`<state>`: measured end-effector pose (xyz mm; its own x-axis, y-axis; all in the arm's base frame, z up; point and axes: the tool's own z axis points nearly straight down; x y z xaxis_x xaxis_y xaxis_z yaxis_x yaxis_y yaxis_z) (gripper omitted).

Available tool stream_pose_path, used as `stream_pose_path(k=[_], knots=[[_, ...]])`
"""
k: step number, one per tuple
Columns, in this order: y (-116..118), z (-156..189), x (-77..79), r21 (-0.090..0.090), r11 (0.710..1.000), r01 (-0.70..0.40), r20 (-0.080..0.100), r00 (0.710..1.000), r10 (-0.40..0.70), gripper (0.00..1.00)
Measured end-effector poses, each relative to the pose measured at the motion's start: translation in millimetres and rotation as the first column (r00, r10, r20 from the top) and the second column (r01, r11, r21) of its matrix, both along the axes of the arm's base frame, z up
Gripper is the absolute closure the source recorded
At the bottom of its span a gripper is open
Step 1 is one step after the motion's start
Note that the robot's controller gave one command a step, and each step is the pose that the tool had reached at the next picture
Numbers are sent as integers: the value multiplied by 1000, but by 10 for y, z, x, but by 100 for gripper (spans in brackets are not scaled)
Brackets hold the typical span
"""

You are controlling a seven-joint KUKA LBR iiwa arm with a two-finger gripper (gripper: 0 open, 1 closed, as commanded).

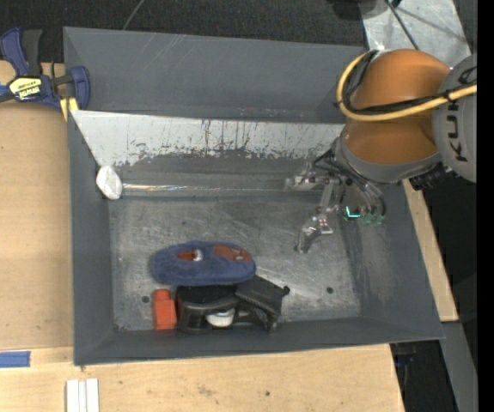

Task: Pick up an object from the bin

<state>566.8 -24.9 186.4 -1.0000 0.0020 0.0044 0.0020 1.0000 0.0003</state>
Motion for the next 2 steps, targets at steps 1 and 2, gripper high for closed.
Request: stream_pose_path(k=[1, 2], knots=[[828, -1131, -379, -3, 1000, -17, 24, 1000, 17, 0], [1005, -831, 500, 0, 998, -57, 17, 998, 57, 0]])
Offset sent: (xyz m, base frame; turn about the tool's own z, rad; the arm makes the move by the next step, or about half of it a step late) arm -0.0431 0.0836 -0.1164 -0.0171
